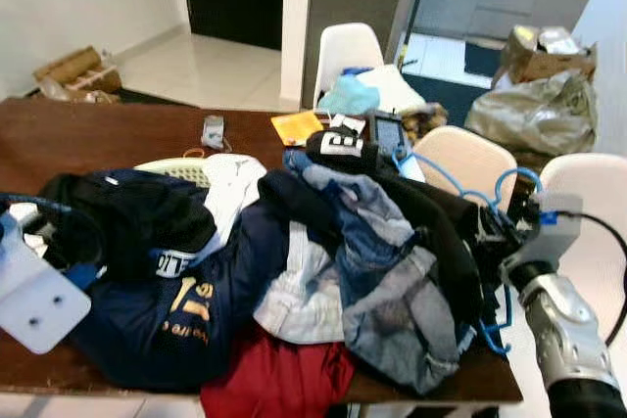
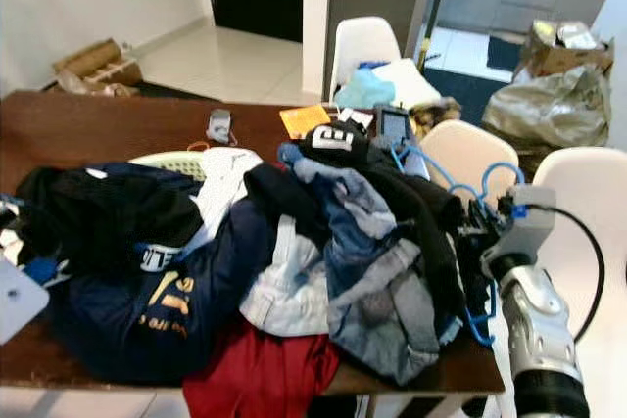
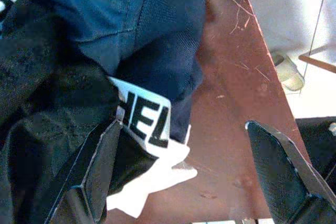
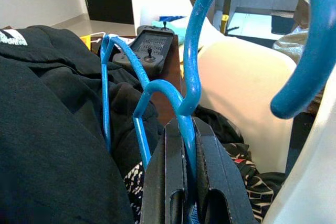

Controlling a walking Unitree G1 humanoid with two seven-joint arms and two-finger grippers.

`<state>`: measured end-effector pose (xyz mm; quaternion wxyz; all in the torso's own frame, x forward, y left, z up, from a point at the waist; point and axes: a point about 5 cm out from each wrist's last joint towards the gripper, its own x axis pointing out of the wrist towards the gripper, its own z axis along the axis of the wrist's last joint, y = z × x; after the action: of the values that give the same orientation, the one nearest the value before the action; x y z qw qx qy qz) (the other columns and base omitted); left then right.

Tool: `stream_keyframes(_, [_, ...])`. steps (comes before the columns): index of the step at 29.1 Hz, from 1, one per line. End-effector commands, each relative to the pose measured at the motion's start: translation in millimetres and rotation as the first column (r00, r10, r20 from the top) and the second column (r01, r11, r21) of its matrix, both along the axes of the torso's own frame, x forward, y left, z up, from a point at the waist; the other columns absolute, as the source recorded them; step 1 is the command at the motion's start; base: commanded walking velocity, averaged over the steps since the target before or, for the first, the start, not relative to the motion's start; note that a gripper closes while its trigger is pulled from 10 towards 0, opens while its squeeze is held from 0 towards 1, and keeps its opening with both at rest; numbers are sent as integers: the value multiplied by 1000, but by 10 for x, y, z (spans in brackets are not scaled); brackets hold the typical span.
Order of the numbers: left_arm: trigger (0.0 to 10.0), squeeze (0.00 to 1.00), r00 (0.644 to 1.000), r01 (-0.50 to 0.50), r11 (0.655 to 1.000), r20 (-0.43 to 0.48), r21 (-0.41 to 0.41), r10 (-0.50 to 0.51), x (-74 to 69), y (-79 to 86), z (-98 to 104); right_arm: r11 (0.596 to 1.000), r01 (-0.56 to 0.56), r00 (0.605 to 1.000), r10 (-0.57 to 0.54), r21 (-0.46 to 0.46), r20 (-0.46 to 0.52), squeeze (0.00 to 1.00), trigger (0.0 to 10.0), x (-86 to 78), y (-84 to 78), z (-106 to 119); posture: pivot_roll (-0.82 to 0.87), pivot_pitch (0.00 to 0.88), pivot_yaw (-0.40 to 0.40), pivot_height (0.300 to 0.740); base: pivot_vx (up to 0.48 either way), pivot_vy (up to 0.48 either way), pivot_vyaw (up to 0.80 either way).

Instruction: Hang hanger

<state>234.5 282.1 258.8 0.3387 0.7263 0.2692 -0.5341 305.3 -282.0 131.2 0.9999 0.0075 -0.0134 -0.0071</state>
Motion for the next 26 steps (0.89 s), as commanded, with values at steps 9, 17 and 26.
stream_keyframes(9, [10000, 0, 998, 49, 998, -42, 31, -48, 79, 65, -141, 1000, 26, 997, -25, 6, -77, 0, 10000, -88, -44, -160, 92, 15, -41, 740, 0, 0, 0])
stream_keyframes(17, [9686, 0, 991, 109, 994, 71, 30, -110, 332, 46, -153, 1000, 27, 997, -27, 8, -76, 0, 10000, -102, -39, -164, 90, 19, -35, 740, 0, 0, 0])
stream_keyframes(26, [0, 0, 985, 135, 991, 107, 0, -134, 439, 4, -206, 1000, 29, 997, -28, 8, -73, 0, 10000, -106, -40, -156, 88, 20, -34, 740, 0, 0, 0])
